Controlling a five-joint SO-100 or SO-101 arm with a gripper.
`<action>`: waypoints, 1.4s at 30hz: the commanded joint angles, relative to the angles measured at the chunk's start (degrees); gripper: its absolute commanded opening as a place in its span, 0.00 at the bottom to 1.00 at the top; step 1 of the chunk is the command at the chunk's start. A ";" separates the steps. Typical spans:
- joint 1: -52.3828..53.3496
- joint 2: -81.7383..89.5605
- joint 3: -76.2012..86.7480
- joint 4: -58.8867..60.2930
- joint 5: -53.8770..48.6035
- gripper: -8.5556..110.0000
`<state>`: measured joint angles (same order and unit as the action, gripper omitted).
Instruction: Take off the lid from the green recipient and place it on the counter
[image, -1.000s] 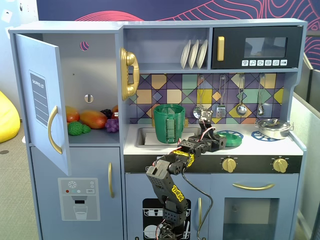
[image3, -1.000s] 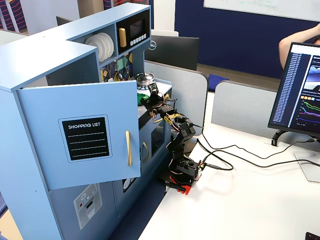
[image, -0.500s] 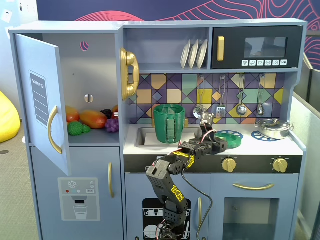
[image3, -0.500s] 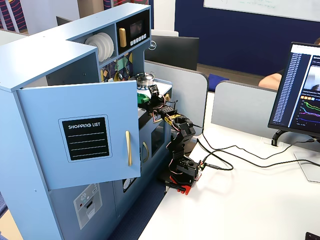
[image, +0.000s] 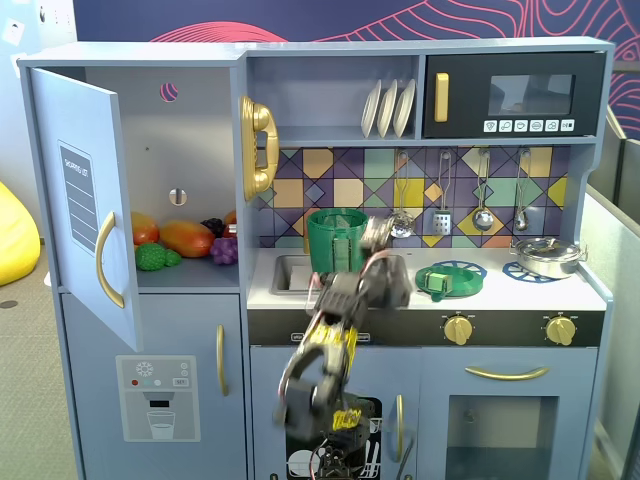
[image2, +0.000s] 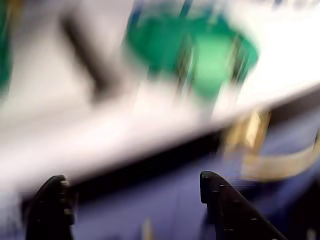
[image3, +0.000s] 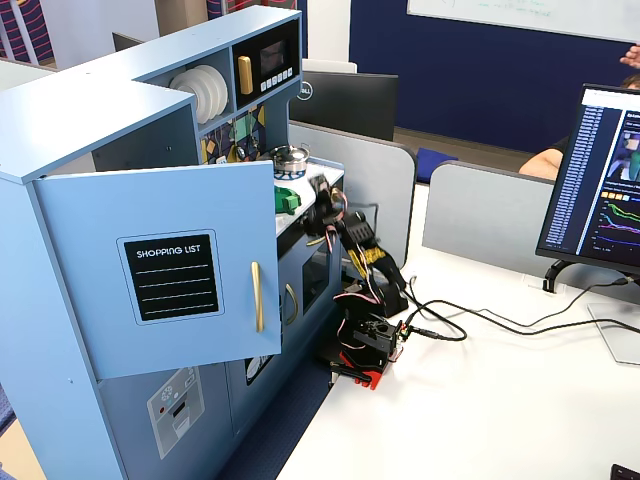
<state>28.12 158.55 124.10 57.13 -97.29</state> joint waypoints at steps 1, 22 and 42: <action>-3.34 7.29 13.36 4.48 -0.09 0.23; -30.94 15.29 47.55 9.93 13.62 0.07; -24.87 23.55 47.55 30.67 9.84 0.08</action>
<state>2.02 182.37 171.83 77.26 -89.03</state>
